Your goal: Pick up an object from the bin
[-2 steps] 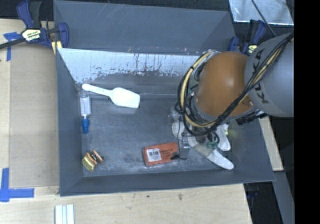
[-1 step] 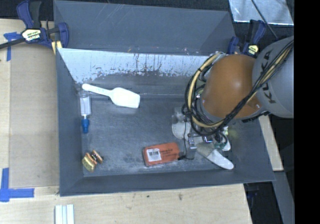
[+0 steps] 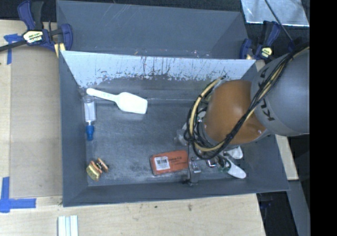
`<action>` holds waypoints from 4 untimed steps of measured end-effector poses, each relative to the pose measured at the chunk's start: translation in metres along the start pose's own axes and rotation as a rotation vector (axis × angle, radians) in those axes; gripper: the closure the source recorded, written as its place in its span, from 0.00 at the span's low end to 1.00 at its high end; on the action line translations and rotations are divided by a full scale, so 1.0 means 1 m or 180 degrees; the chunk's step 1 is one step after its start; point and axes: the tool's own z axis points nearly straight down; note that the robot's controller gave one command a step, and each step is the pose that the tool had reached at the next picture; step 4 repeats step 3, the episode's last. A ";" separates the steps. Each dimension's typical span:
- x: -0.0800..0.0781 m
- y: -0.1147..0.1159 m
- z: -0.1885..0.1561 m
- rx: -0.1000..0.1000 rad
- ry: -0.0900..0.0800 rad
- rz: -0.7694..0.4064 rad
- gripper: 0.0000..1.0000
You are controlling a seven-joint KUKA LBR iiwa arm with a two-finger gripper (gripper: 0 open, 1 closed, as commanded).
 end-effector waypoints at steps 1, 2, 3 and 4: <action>-0.003 0.028 0.002 -0.0003 -0.0012 0.0064 1.00; -0.003 0.028 0.002 -0.0003 -0.0012 0.0065 1.00; -0.016 0.023 -0.150 0.0001 -0.0003 0.0039 1.00; -0.016 0.023 -0.150 0.0001 -0.0003 0.0039 1.00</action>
Offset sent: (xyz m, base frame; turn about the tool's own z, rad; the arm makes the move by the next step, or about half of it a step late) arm 0.0000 0.0000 0.0000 0.0000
